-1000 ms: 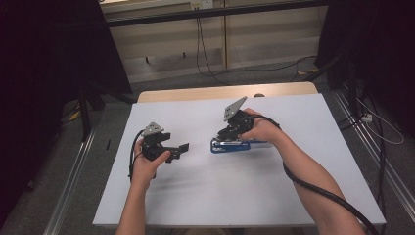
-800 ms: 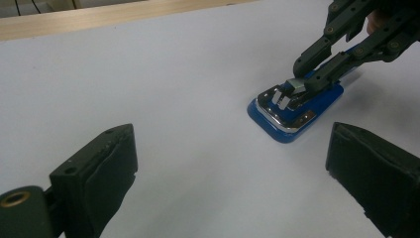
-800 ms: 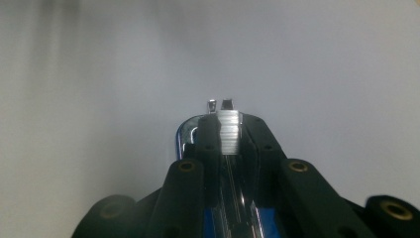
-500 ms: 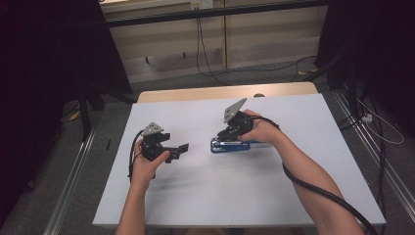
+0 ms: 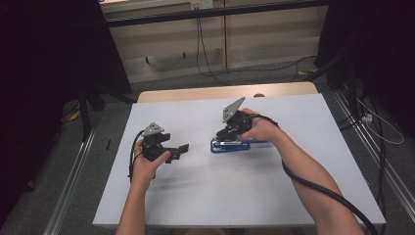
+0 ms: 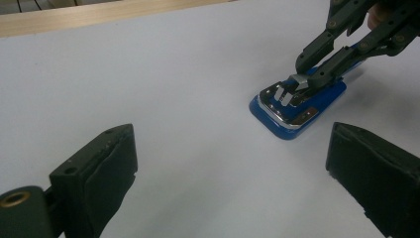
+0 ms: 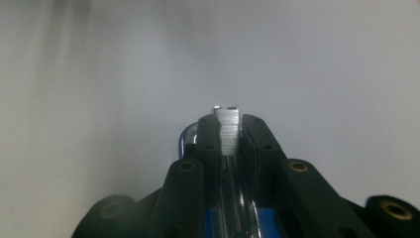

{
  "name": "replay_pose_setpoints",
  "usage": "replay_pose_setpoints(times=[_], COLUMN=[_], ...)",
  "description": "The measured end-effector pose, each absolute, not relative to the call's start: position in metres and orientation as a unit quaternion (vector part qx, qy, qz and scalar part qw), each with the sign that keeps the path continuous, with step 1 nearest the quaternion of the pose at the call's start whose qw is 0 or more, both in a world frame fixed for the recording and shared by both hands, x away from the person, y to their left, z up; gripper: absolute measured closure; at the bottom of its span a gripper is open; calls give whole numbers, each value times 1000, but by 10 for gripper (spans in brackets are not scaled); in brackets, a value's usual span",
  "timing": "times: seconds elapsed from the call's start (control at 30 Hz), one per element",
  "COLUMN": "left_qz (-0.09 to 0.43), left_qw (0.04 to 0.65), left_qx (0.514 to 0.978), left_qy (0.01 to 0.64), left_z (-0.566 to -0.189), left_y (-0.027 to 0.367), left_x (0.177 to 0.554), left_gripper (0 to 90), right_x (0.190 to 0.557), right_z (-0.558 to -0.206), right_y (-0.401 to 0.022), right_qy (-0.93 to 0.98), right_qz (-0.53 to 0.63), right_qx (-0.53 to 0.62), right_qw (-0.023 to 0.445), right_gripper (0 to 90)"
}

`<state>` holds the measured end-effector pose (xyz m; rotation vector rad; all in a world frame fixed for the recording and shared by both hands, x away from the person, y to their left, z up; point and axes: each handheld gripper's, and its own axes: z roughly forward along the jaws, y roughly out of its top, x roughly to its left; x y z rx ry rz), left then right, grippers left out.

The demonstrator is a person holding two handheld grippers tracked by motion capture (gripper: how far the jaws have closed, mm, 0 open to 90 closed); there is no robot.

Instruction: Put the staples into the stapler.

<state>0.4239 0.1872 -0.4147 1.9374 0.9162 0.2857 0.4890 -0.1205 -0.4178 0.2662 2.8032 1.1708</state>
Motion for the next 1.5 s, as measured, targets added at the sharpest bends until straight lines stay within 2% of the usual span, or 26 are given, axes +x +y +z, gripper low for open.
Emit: replay_pose_setpoints(times=[1.5], left_qz=[114], left_qw=[463], left_qx=[794], left_qy=[376], left_z=[-417], left_y=[185], left_x=[425], left_gripper=[58], right_x=[493], right_z=[-424], right_y=[-113], right_qy=[924], right_qz=[376], right_qx=[62], right_qw=[46], right_gripper=[786])
